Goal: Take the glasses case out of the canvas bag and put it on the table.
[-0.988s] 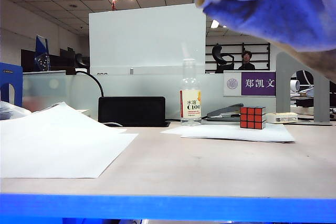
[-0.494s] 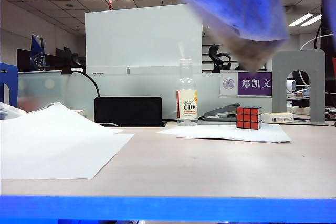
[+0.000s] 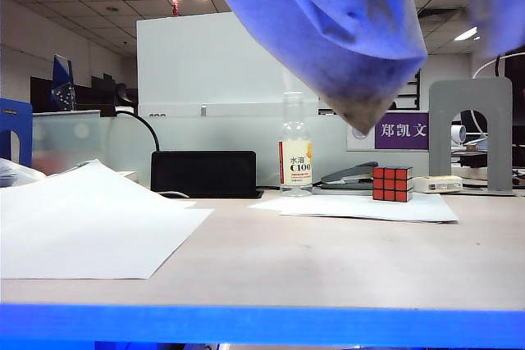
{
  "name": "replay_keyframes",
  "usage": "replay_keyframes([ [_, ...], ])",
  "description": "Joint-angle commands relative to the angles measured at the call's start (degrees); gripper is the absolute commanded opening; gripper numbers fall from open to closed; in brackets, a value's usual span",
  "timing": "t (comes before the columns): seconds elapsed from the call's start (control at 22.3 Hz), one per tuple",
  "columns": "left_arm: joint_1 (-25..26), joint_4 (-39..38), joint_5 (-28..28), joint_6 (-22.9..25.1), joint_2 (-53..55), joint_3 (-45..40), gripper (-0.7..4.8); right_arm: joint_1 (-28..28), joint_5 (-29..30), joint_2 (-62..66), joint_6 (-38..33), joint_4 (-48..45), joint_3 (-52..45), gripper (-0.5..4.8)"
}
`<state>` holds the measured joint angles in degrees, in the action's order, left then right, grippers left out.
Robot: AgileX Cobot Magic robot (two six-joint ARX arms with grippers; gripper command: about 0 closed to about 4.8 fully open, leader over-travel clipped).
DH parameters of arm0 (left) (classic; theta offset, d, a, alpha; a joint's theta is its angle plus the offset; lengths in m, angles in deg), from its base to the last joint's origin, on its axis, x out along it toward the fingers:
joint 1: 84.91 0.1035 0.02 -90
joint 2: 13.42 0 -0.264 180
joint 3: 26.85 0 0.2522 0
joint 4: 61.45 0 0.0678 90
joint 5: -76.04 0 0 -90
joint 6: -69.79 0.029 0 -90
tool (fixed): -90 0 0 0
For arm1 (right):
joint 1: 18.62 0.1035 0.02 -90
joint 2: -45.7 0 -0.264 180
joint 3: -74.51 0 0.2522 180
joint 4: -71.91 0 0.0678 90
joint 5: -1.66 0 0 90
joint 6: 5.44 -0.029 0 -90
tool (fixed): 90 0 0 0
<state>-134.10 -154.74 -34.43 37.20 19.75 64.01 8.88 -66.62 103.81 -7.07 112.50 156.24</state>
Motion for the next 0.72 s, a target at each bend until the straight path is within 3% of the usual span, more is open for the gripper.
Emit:
replay_keyframes([
  [0.04,0.11,4.31,-2.54,2.64,1.01,0.31,-0.04,1.07,6.8,-1.64,-0.79,-3.37,0.63,-0.09],
  [0.18,0.11,8.7,-6.62,3.8,1.57,0.31,-0.04,2.03,10.91,-3.69,-0.77,-3.28,0.63,-0.09],
  [0.31,0.13,12.94,-6.84,7.52,2.01,0.31,-0.04,3.67,11.54,-4.98,-0.77,-1.97,0.61,-0.05],
  [0.4,0.13,14.4,-5.79,8.22,3.02,0.31,-0.04,4.37,11.67,-5.07,-0.74,0.31,0.61,0.86],
  [0.45,0.13,14.64,-5.07,8.39,3.58,0.31,-0.04,4.37,11.63,-5.07,-0.72,1.64,0.61,1.66],
  [0.49,0.13,14.97,-4.96,8.48,4.17,0.31,-0.04,4.37,11.41,-5.01,-0.7,3.43,0.61,3.04],
  [0.54,0.13,15.5,-4.96,8.87,4.81,0.33,-0.04,4.37,11.43,-4.85,-0.72,4.83,0.59,3.97],
  [0.58,0.15,16.04,-5.01,9.33,5.11,0.33,-0.04,4.37,11.43,-4.74,-0.72,6.32,0.59,4.36],
  [0.72,0.15,19.5,-4.55,11.58,6.27,0.33,-0.04,4.7,11.08,-4.2,1.16,11.26,0.44,4.35],
])
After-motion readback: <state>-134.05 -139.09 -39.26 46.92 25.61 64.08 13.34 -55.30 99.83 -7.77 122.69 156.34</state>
